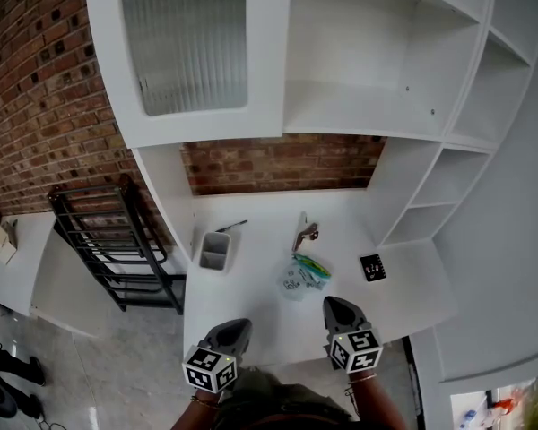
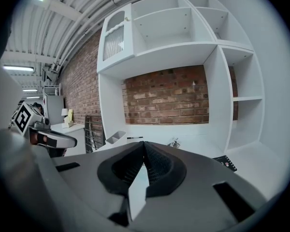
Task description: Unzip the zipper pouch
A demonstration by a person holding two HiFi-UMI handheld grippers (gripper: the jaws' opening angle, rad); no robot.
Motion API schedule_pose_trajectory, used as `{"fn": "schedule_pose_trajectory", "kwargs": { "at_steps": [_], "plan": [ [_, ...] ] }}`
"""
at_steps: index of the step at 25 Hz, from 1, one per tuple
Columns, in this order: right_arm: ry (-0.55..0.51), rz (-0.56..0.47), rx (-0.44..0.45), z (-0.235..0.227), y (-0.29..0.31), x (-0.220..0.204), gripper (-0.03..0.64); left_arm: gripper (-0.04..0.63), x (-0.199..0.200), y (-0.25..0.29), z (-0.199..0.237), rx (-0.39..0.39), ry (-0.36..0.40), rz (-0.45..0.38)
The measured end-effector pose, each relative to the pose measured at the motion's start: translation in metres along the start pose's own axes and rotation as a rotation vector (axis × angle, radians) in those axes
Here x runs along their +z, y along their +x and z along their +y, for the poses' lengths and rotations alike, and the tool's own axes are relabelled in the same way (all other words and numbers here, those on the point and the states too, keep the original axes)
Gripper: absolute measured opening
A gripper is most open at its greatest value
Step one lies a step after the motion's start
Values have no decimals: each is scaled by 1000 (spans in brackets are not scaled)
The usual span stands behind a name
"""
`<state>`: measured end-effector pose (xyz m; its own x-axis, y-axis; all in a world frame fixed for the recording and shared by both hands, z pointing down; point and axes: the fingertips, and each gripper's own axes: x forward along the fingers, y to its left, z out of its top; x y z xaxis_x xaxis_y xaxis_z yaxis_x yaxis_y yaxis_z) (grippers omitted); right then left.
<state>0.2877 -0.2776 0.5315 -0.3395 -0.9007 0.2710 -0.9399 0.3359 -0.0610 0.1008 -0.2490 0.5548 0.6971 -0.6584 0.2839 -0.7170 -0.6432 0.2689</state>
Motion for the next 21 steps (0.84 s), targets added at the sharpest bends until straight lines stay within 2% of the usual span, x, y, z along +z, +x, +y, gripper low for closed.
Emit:
{"fn": "schedule_pose_trajectory", "kwargs": {
  "at_steps": [21],
  "plan": [
    [5,21,-21,-8,-5,-10,0,9,2,-1,4,37,13,-6]
  ]
}}
